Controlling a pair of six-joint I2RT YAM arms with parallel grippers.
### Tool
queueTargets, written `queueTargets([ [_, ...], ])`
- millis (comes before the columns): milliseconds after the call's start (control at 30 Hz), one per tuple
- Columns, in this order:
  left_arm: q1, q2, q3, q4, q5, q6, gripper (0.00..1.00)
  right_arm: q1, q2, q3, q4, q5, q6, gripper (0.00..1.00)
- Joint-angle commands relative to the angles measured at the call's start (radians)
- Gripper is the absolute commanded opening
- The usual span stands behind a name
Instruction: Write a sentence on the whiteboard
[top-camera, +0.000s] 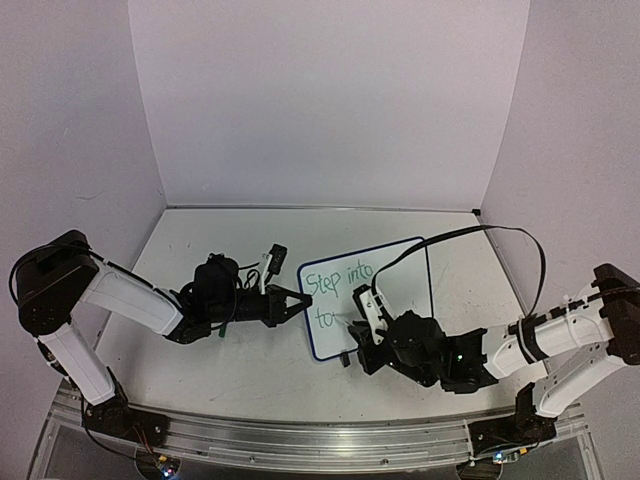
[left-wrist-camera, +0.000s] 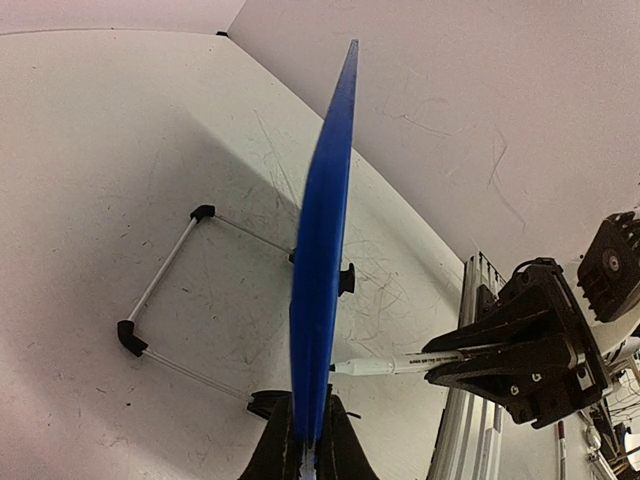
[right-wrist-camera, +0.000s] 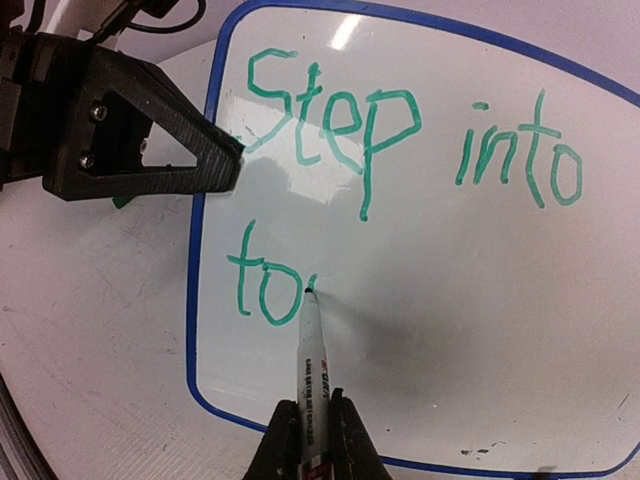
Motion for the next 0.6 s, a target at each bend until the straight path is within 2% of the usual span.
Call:
queueTargets([
  [0,-0.006,-0.002,0.005,-0.046,-0.021,0.007,0.00,-0.004,-0.009,0.012,-0.025,-0.014,0.027,0.00],
  [567,-0.006,-0.003,0.002,-0.046,-0.021,0.005,0.00,-0.002,-0.017,-0.005,-0.051,-0.034,0.060,0.00],
])
